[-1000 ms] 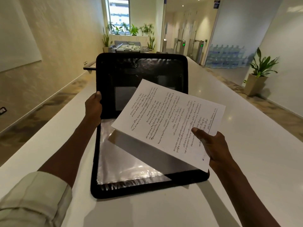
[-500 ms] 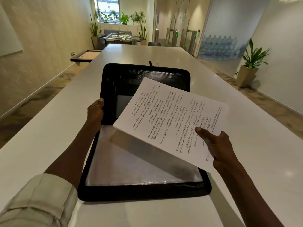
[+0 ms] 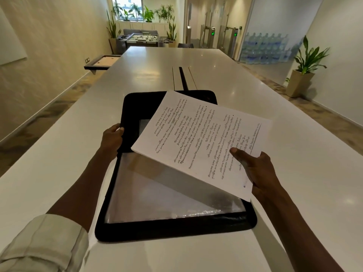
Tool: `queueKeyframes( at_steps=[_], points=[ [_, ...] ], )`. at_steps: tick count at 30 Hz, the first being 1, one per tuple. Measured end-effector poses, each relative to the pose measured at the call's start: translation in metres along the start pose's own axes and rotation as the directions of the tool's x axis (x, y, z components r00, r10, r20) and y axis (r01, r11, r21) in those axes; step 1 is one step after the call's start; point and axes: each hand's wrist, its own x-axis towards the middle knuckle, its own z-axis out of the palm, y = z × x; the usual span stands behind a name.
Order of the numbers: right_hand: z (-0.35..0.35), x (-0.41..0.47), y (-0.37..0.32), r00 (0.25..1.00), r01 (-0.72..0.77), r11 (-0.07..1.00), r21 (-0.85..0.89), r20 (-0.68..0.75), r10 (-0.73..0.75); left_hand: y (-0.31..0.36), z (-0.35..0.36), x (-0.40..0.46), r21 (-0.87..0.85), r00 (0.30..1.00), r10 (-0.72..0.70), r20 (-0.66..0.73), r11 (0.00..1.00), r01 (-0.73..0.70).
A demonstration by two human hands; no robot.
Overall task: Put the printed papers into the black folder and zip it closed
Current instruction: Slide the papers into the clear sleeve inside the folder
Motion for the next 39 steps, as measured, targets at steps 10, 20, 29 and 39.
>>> queueKeyframes(
  at_steps=[10,20,29,39],
  points=[
    [0.001,-0.005,-0.005,0.999,0.016,0.998,0.068,0.040,-0.019,0.009,0.028,-0.088,0.230,0.994,0.106,0.040,0.967,-0.112],
    [-0.018,-0.013,-0.023,0.998,0.022,0.993,0.119,0.058,-0.029,0.001,0.118,-0.218,0.307,0.957,0.072,0.281,0.938,-0.161],
    [-0.057,-0.015,-0.031,1.000,-0.006,0.987,0.161,0.010,0.004,-0.006,0.168,-0.260,0.462,0.956,-0.002,0.292,0.876,-0.140],
    [-0.107,0.004,-0.032,0.998,-0.012,0.978,0.209,-0.052,0.023,-0.008,0.186,-0.269,0.620,0.961,0.190,0.202,0.735,-0.275]
  ],
)
